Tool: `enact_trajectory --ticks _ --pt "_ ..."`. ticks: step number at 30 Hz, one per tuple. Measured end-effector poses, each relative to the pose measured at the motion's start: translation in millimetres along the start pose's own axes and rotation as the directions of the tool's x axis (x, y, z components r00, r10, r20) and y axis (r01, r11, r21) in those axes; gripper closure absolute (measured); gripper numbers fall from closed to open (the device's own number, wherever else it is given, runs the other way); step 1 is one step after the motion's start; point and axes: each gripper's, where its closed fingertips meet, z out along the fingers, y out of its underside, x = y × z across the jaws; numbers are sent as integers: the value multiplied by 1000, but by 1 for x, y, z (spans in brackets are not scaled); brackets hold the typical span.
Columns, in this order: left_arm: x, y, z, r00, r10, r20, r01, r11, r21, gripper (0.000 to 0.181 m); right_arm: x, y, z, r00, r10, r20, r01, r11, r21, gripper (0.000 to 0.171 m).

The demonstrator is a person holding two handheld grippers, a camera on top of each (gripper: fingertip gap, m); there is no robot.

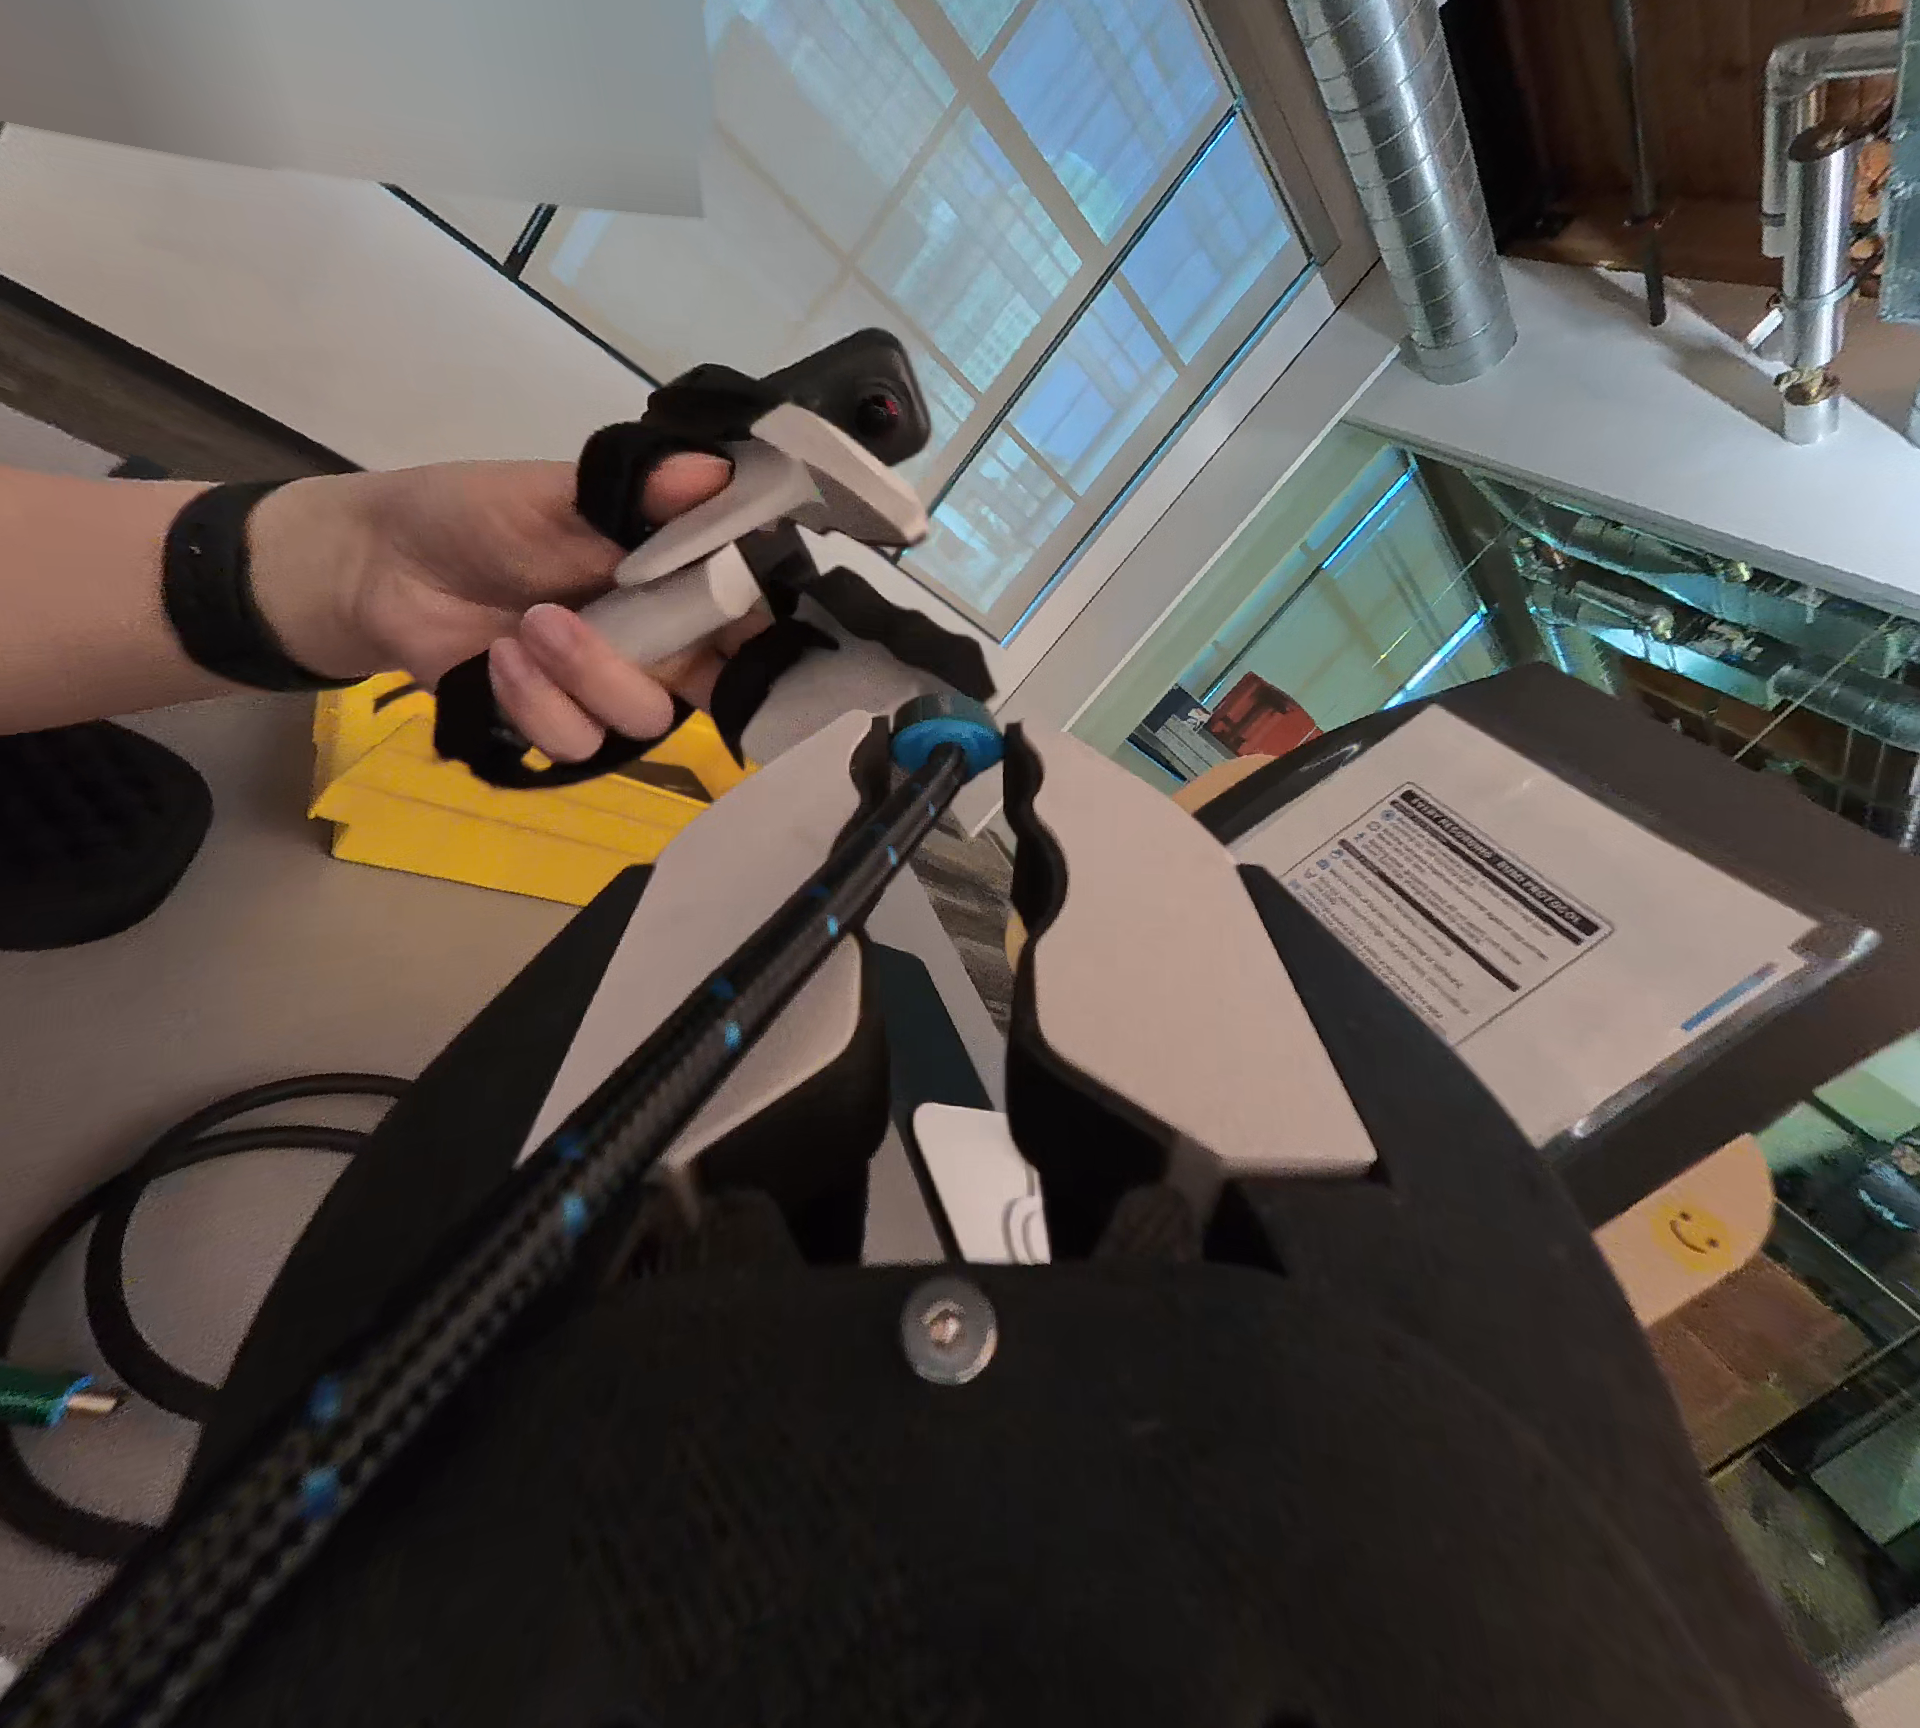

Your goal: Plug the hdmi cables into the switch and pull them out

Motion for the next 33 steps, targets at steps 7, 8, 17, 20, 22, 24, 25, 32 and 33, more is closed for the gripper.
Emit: enact_trajectory --ticks 7,8,17,20,22,24,25,32,33 --pt "-14 -21 -36 928 275 249 -256 961 -107 132 44 -61 -61 995 -46 -90 52 997 61 150" --pt "-19 -12 -34 919 302 255 -268 950 -159 134 49 -74 -74 994 -40 -100 48 995 85 150" --pt "-41 178 3 862 448 -235 -466 521 -715 121 53 -125 -126 987 -96 -131 112 987 114 150" --pt "-69 221 -2 845 465 -265 -462 383 -800 121 46 -122 -120 992 -88 -87 97 990 101 150" --pt "-88 237 -6 835 477 -276 -463 336 -820 125 42 -116 -114 997 -62 -45 66 994 89 150" --pt "-111 247 -15 847 467 -254 -415 283 -865 127 41 -110 -108 999 -43 -21 44 996 79 150" --pt "-117 251 -20 870 428 -246 -384 274 -882 124 40 -107 -105 999 -36 -9 37 997 72 150" --pt "-121 263 -26 886 299 -354 -422 203 -884 124 36 -92 -91 999 -4 42 2 1000 31 150" --pt "-125 266 -28 890 285 -357 -414 174 -894 125 35 -92 -91 999 3 47 -5 999 36 150"
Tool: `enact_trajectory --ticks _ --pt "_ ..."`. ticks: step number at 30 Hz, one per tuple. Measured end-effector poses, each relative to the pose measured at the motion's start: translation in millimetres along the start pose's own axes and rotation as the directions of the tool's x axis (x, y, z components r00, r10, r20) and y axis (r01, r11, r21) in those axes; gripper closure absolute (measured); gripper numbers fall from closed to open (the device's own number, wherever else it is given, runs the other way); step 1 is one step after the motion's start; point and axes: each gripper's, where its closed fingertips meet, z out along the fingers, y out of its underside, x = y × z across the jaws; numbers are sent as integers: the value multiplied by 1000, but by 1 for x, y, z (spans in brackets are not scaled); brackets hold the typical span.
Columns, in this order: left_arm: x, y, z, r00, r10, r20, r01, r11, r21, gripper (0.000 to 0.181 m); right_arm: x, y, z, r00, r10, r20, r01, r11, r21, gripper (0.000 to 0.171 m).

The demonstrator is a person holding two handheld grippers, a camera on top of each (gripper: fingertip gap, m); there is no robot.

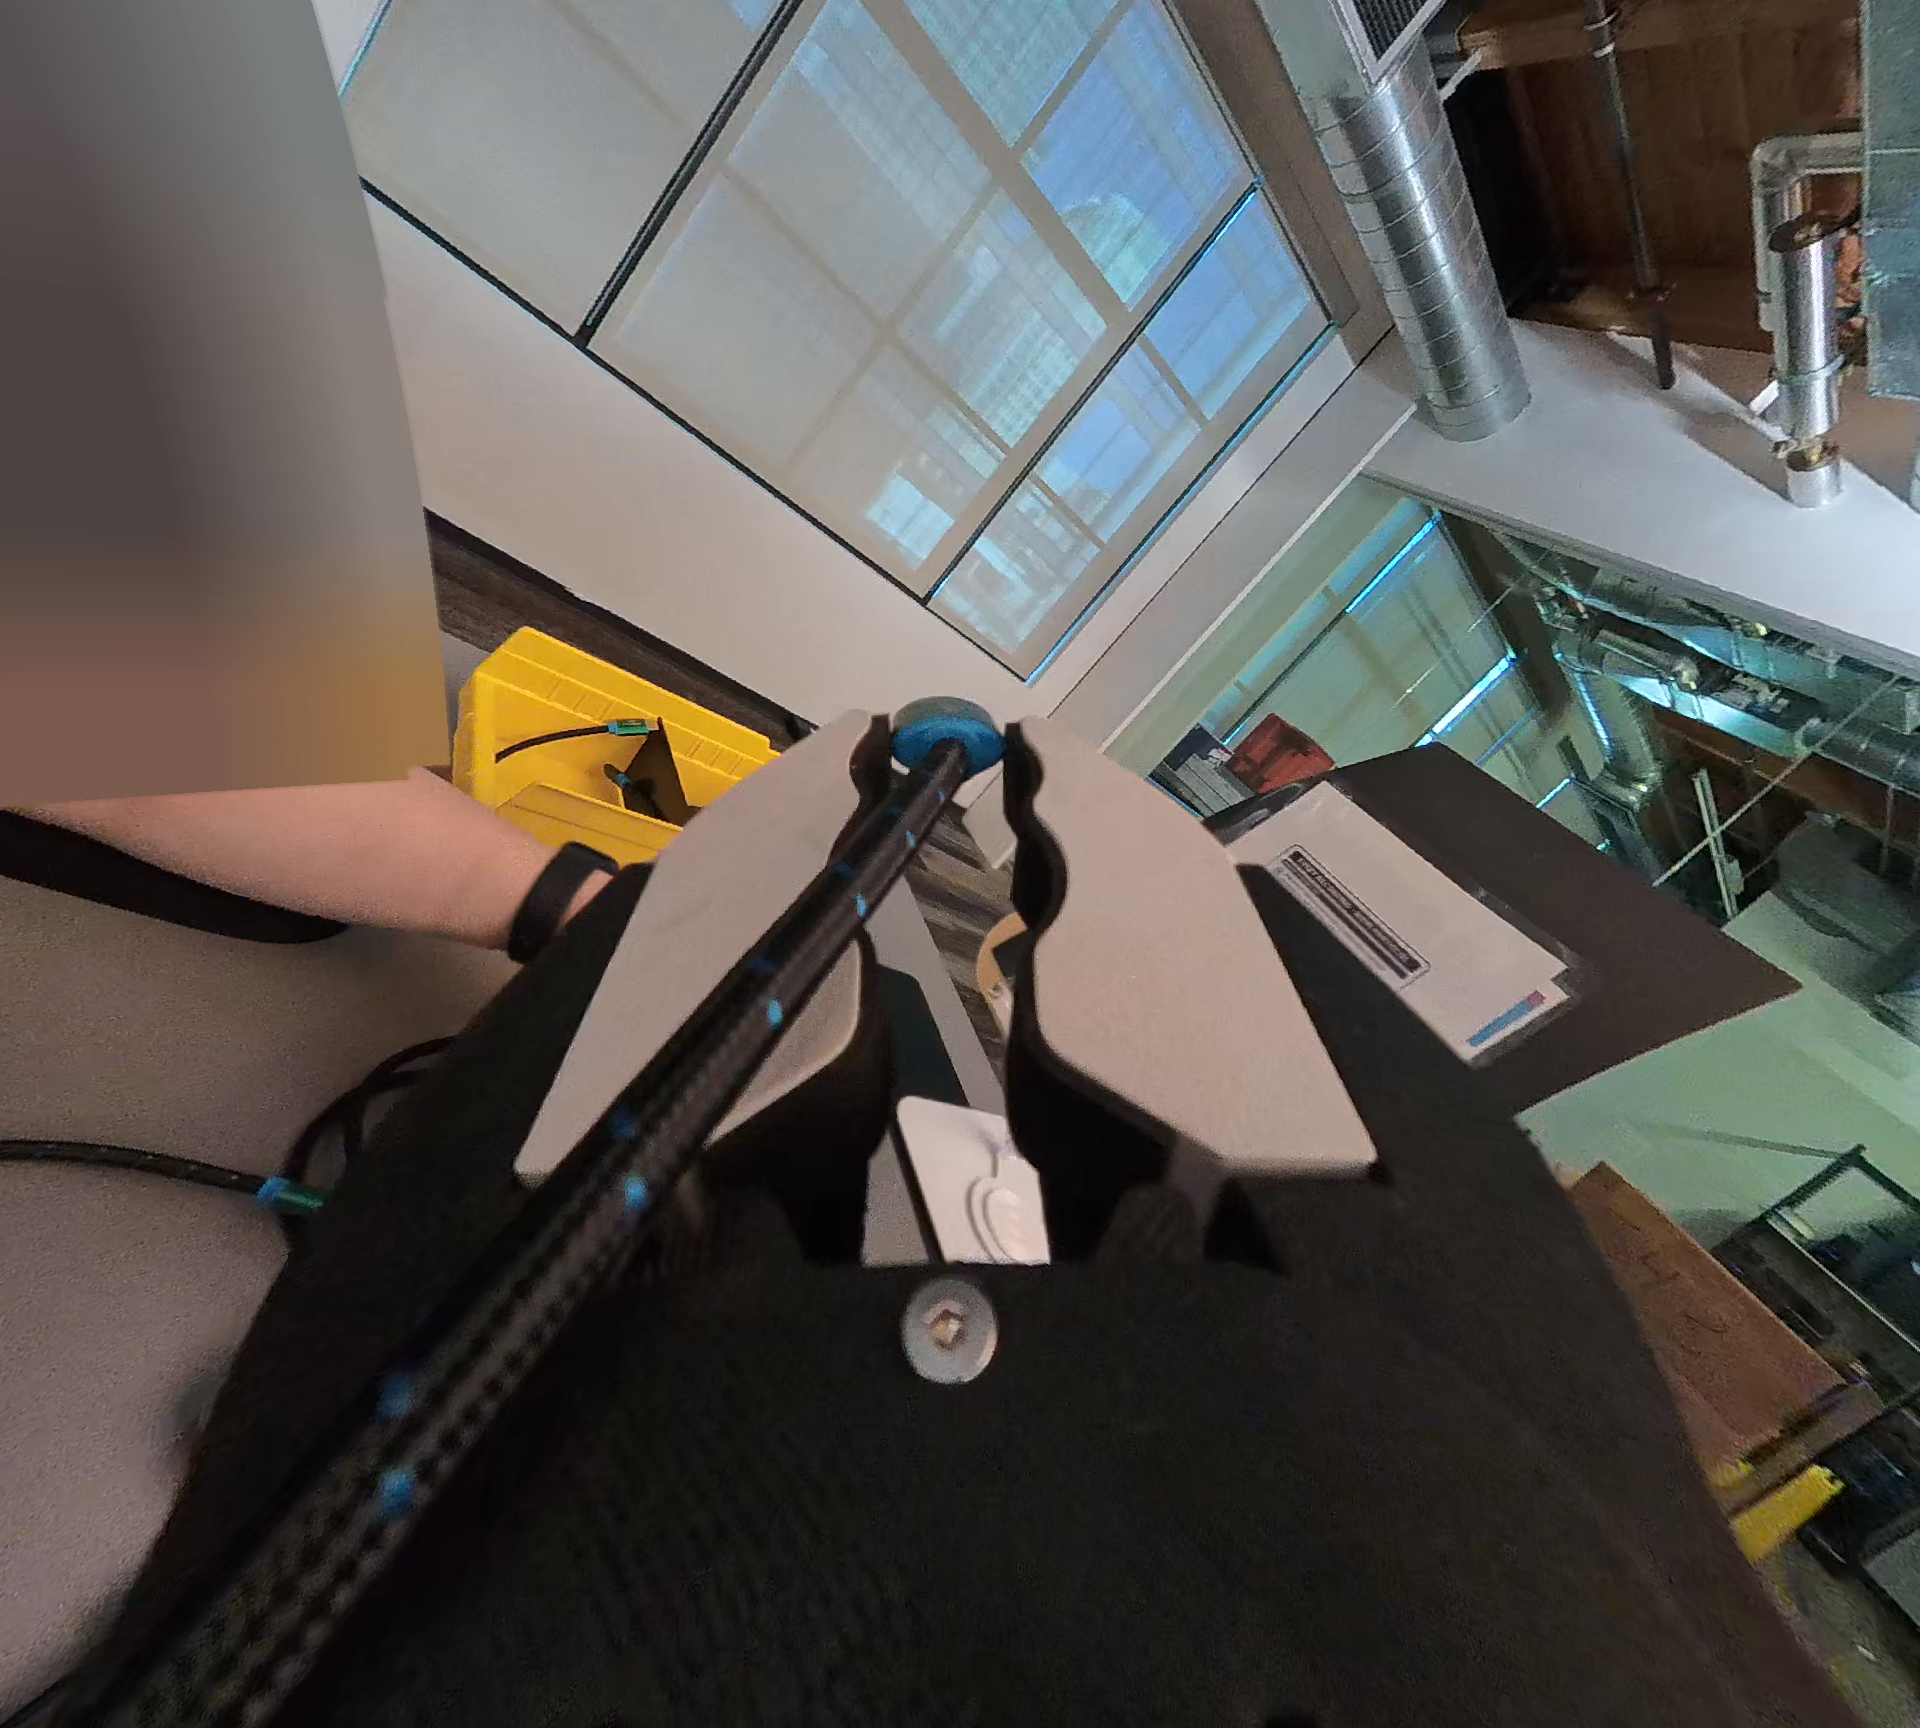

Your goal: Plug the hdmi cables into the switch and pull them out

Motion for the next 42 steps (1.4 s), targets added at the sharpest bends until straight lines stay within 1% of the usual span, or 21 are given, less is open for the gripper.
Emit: enact_trajectory --ticks 2,7,11,15,19,21,22,24,30,37,40,42 --pt "-2 4 7 1000 16 -26 -17 999 -34 127 0 0 0 1000 11 9 -11 1000 7 150" --pt "1 -2 20 988 122 -95 -124 992 -22 130 2 1 -2 999 37 18 -38 999 24 150" --pt "6 -8 26 966 236 -103 -233 972 38 135 4 2 -4 999 42 16 -42 999 24 150" --pt "11 -12 29 945 301 -126 -296 953 59 131 5 5 -2 998 53 23 -53 998 23 150" --pt "15 -17 34 943 291 -161 -286 957 55 122 4 10 1 998 54 25 -54 999 0 150" --pt "18 -20 37 941 297 -162 -292 955 54 122 4 11 1 998 55 28 -55 998 -4 150" --pt "19 -21 38 940 300 -165 -295 954 55 125 4 11 2 998 55 28 -54 998 -7 150" --pt "22 -25 40 933 311 -181 -305 950 63 143 4 12 2 998 53 26 -53 999 -10 150" --pt "23 -30 44 940 293 -174 -286 956 61 147 4 12 0 998 51 26 -50 999 -13 150" --pt "21 -31 37 960 217 -179 -210 976 57 150 3 9 -3 998 60 34 -59 998 -10 150" --pt "13 -34 25 973 195 -126 -183 978 101 153 2 8 -4 997 62 37 -61 998 -14 150" --pt "8 -37 12 980 172 -96 -156 975 156 153 2 7 -5 997 65 40 -65 998 -15 150"
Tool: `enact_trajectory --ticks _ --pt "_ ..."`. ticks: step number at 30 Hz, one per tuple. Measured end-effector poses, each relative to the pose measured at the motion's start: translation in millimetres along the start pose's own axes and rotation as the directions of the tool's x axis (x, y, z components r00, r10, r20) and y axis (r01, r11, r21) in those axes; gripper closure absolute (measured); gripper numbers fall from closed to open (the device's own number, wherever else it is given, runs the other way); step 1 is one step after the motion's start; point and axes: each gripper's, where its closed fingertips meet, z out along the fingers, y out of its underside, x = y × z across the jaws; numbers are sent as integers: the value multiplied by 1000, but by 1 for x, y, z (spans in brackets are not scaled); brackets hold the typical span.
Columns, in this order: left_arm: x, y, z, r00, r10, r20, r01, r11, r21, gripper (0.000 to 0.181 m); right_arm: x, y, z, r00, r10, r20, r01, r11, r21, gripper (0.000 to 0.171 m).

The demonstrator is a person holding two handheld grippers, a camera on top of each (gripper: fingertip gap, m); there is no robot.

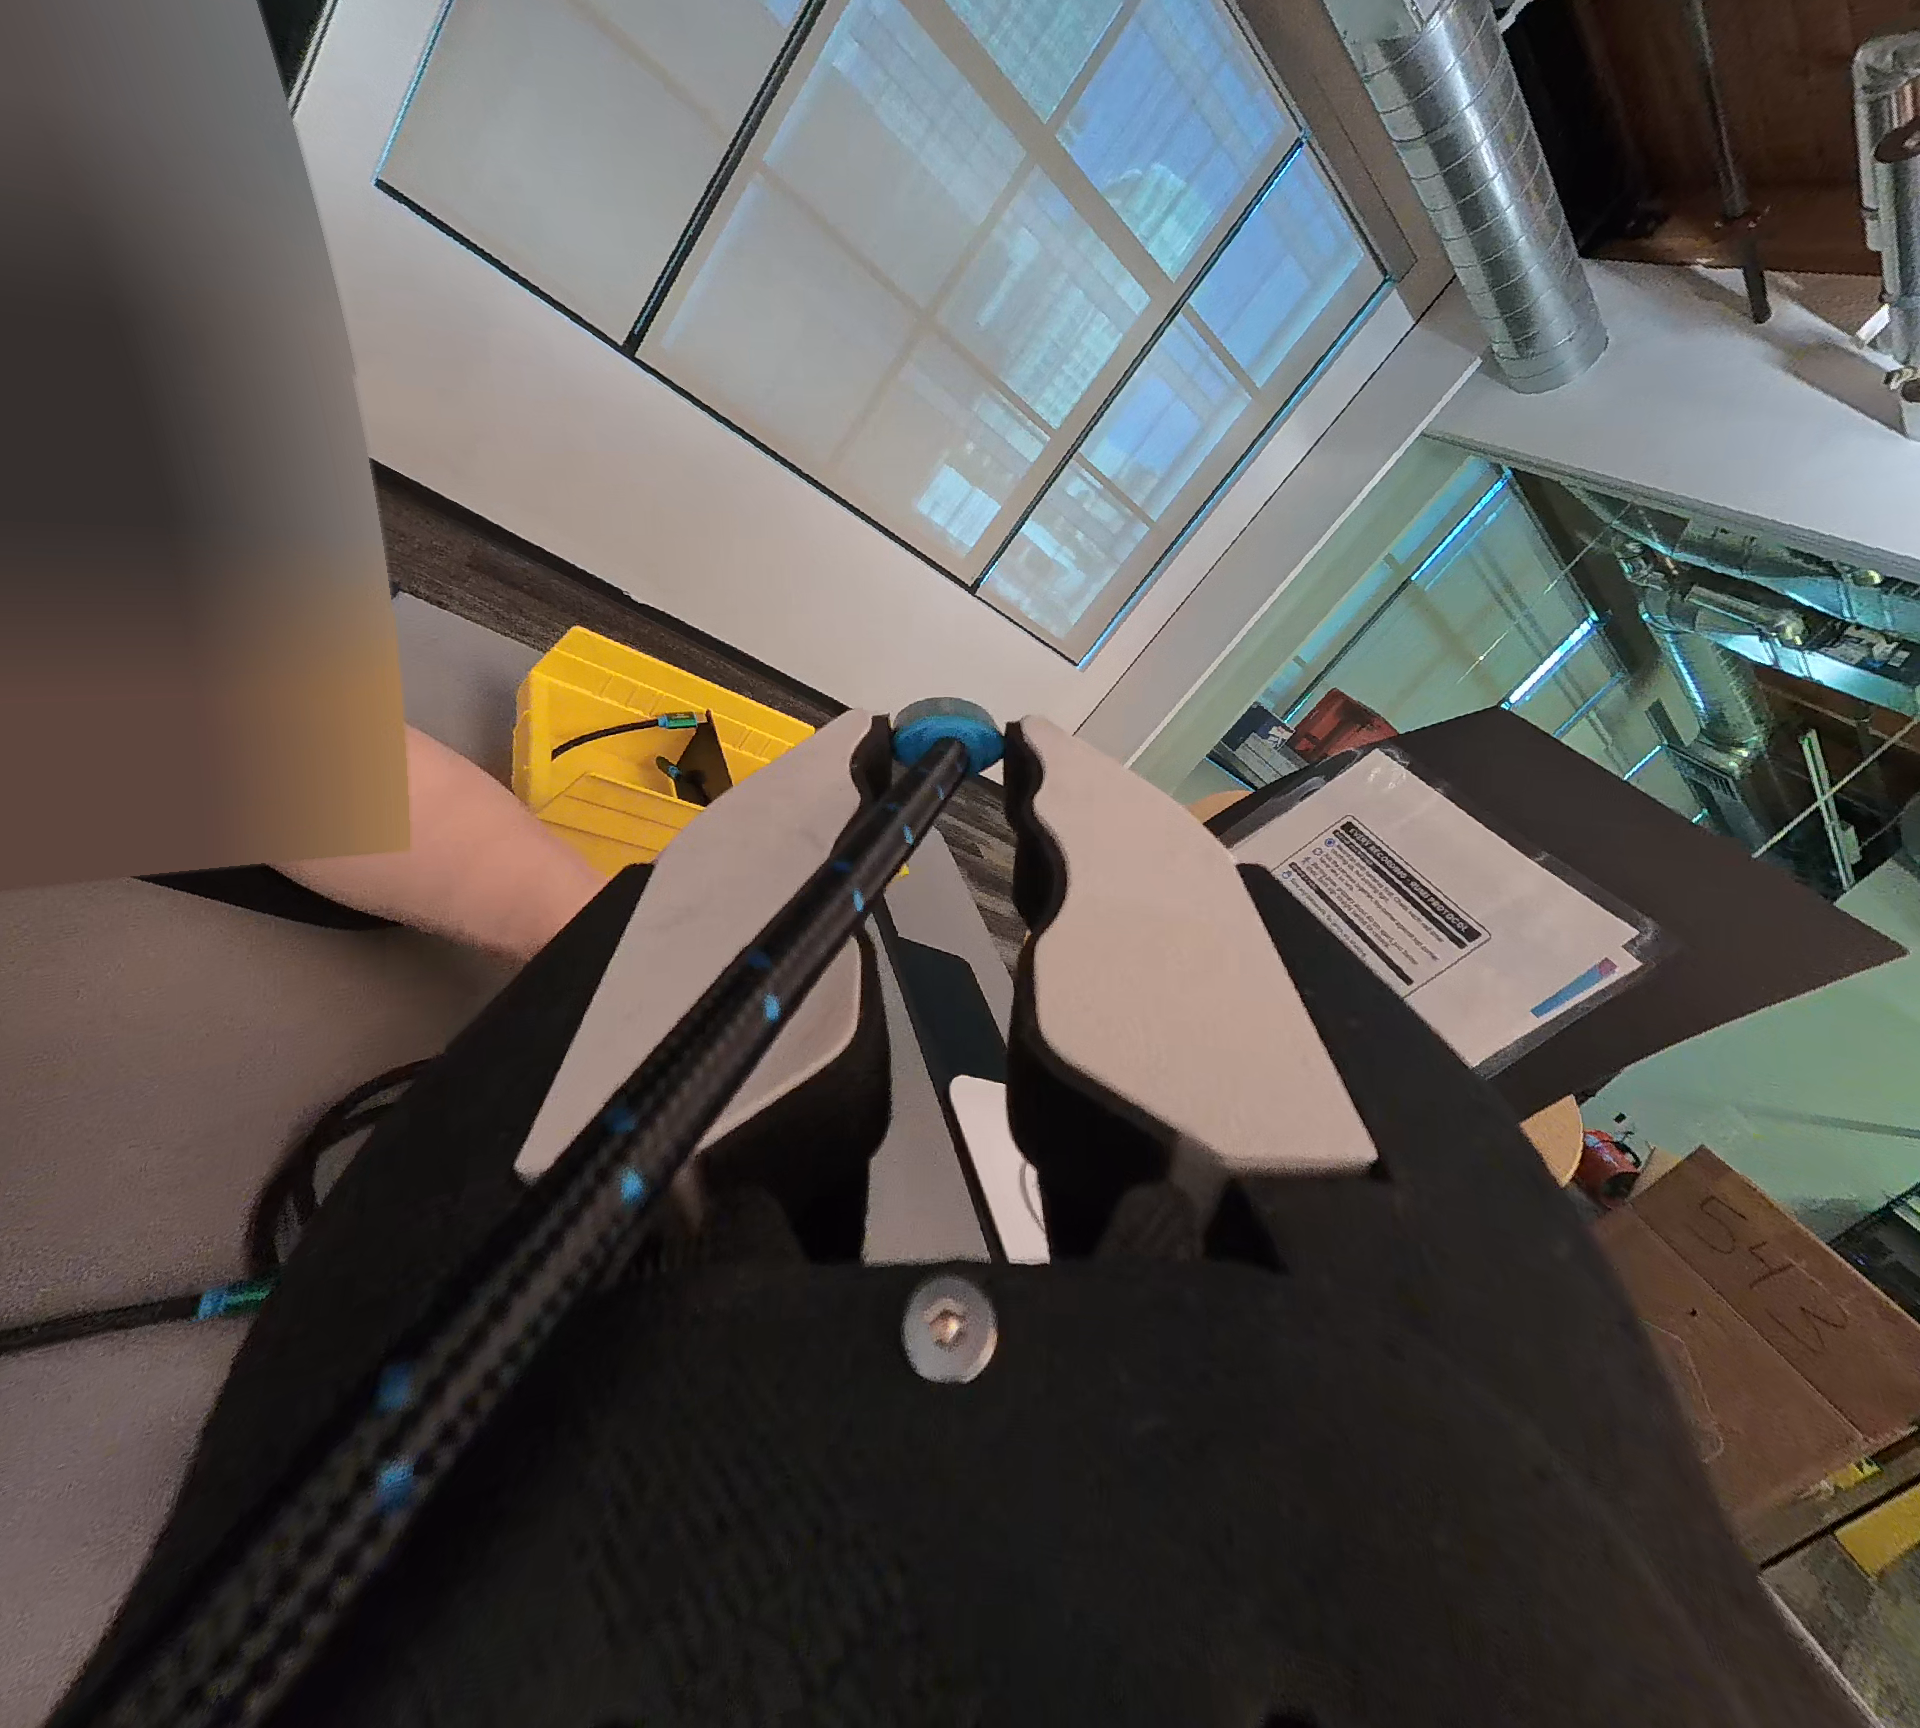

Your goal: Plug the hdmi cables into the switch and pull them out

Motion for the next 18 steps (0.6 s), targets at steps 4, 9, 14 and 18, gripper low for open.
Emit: enact_trajectory --ticks 4,9,14,18 --pt "-7 -14 -32 997 -31 77 18 987 159 154 0 -4 -4 1000 2 -7 -2 1000 -6 150" --pt "-7 -33 -75 990 -41 132 -6 941 338 154 7 -24 -17 998 45 -44 -42 996 81 150" --pt "-6 -40 -107 980 -43 195 -44 906 421 154 33 -54 -59 970 224 -90 -185 930 317 150" --pt "-2 -49 -130 978 -39 207 -76 849 523 154 52 -57 -95 948 268 -169 -189 906 378 150"
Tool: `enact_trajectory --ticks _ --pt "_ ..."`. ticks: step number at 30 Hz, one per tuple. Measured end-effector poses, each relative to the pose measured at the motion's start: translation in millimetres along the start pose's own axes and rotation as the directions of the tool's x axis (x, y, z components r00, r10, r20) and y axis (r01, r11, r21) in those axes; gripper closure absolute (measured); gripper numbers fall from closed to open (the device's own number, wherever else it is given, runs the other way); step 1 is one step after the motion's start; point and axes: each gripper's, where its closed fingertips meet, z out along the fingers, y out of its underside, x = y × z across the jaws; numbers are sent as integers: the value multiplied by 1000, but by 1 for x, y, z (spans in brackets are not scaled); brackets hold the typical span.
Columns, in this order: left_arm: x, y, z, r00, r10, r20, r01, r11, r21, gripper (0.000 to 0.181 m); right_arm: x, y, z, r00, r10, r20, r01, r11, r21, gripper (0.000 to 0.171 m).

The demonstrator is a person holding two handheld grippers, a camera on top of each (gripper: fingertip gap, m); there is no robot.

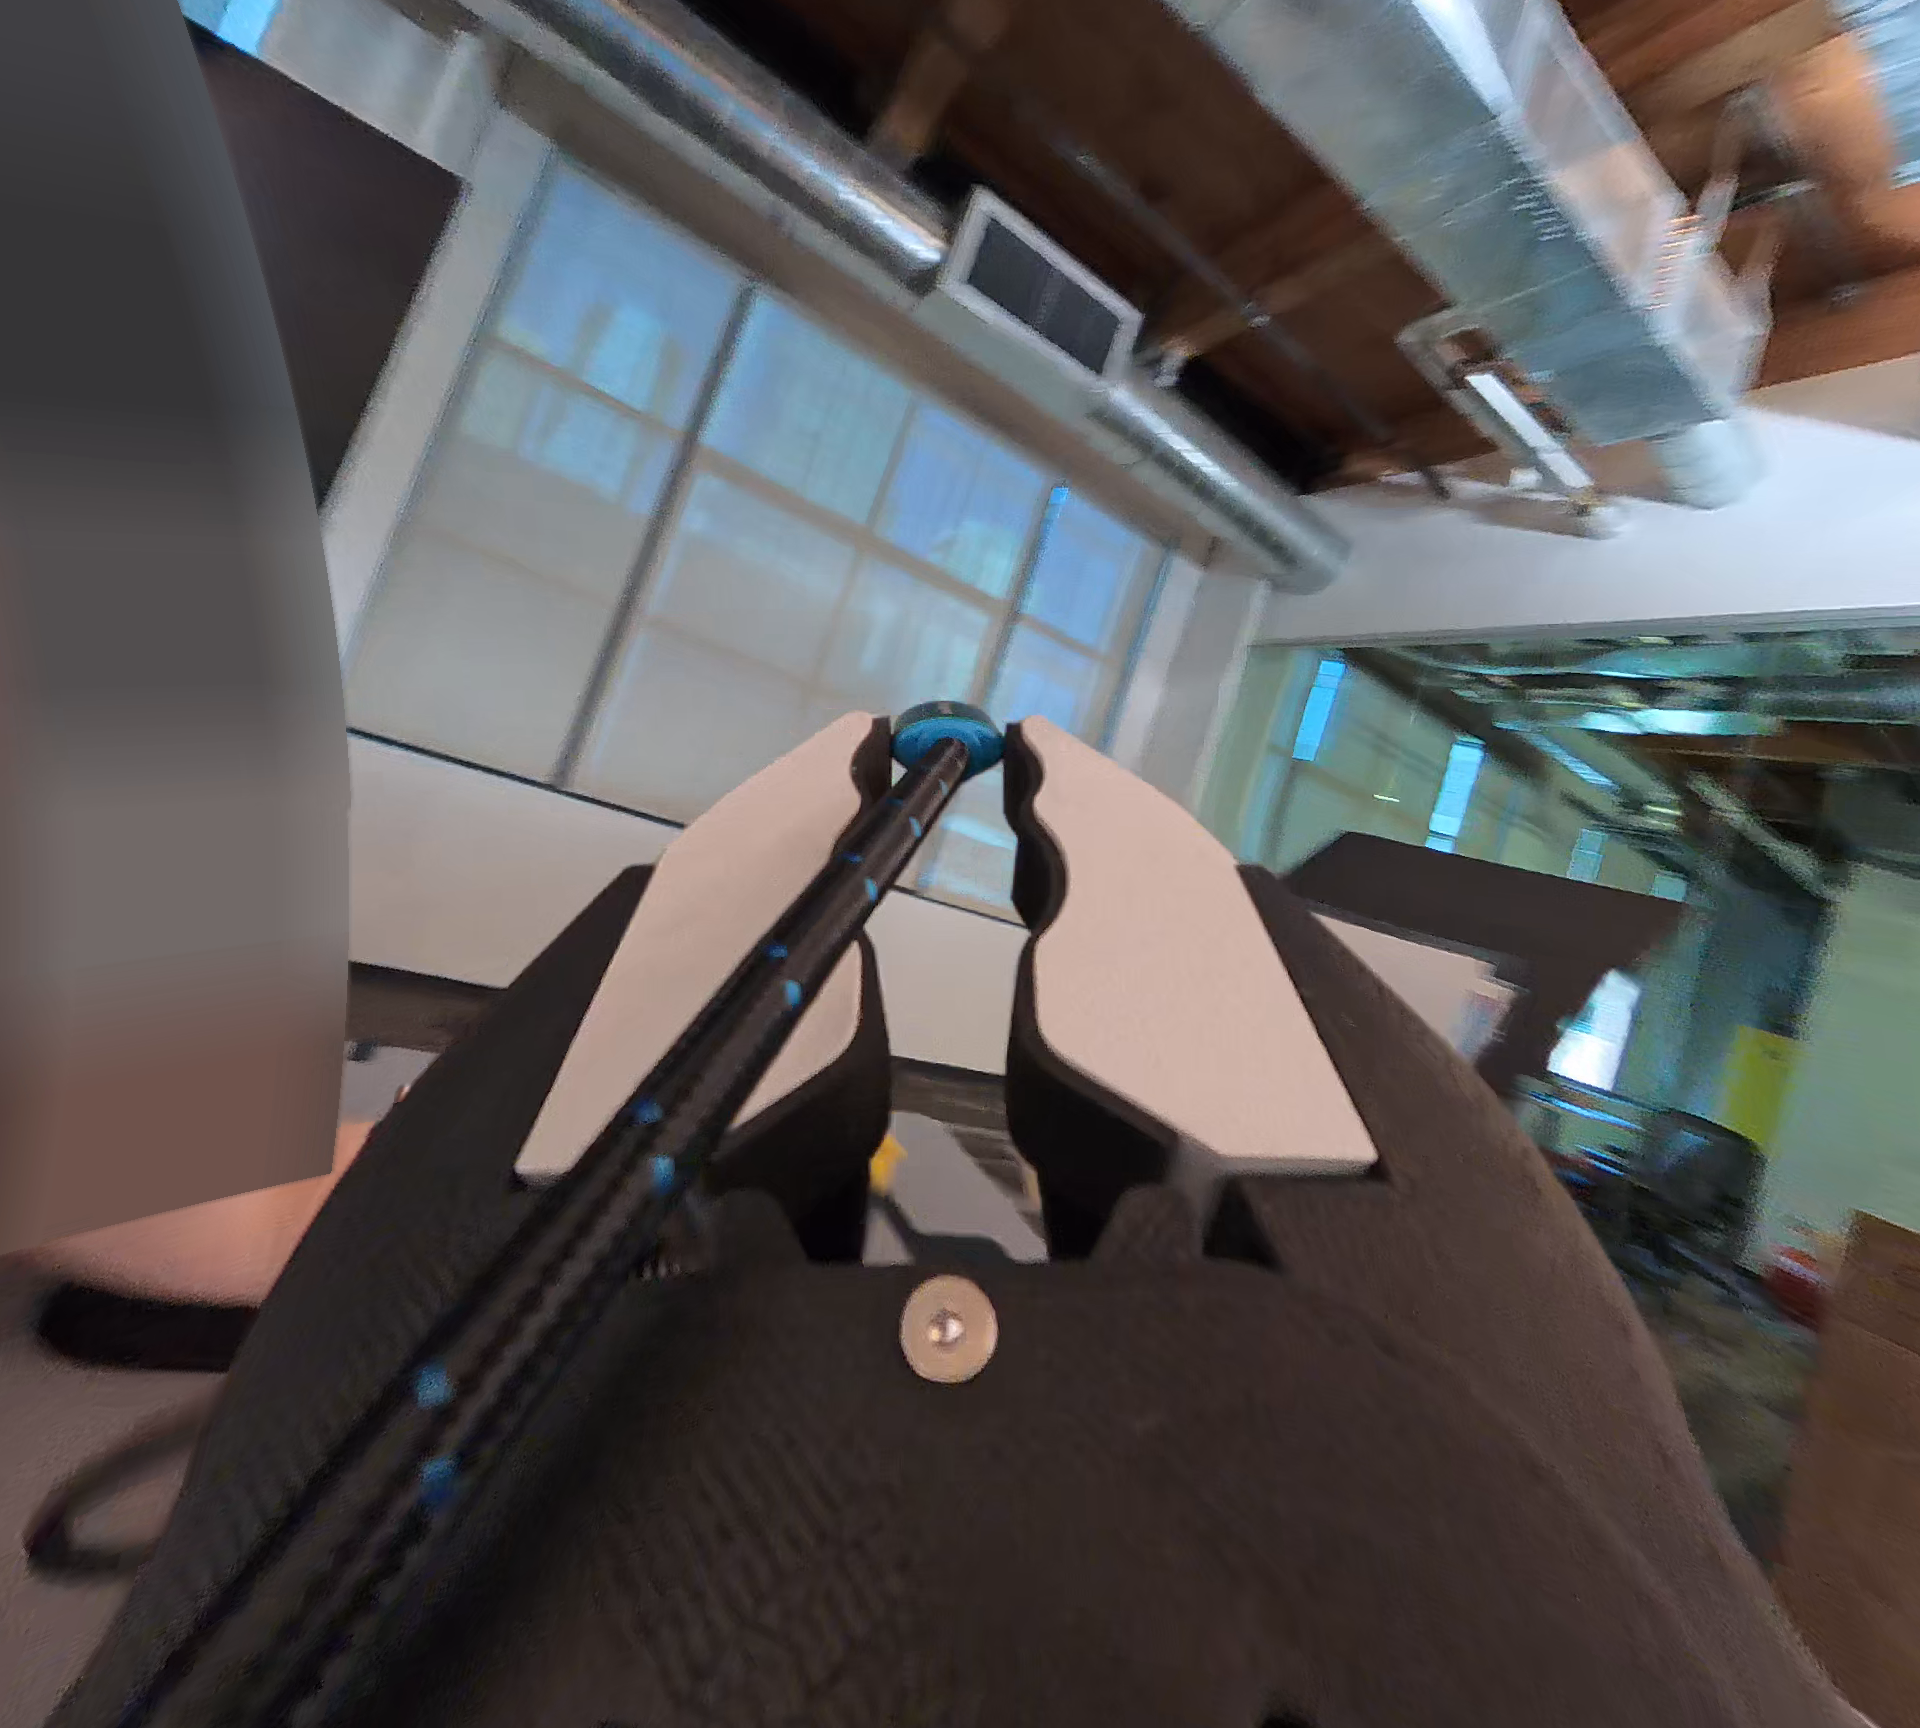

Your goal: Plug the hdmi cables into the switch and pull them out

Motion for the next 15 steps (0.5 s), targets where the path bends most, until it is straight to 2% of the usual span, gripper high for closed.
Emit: enact_trajectory --ticks 3,6,10,15 --pt "0 -10 -8 1000 -16 -7 16 996 83 154 15 -1 -14 995 -48 -84 45 999 -30 150" --pt "-2 -15 -15 1000 -14 3 14 993 114 154 24 7 -17 995 -11 -98 6 999 -47 150" --pt "-5 -23 -27 999 2 49 -8 990 139 154 28 33 -9 996 5 -85 -16 990 -139 150" --pt "-4 -41 -40 997 16 78 -31 981 191 154 16 79 13 997 -81 2 78 948 -310 150"
